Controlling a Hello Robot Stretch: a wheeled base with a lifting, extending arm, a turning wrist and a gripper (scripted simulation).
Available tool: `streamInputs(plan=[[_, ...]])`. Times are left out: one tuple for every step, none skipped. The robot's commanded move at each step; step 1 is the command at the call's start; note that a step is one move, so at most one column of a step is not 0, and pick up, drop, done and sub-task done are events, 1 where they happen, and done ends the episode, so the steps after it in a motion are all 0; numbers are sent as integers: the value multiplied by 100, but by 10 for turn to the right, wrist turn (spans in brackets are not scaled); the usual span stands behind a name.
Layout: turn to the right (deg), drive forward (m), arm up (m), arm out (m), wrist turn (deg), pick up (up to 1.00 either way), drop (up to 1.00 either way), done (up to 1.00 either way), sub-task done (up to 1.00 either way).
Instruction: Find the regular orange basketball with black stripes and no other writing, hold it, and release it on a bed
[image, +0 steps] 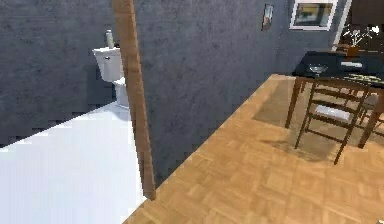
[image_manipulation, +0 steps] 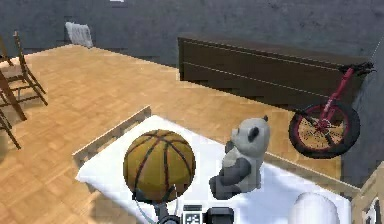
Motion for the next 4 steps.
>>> streamInputs(plan=[[90,0,0,0,0,0,0,0,0],[0,5,0,0,0,0,0,0,0],[240,0,0,0,0,0,0,0,0],[0,0,0,42,0,0,0,0,0]])
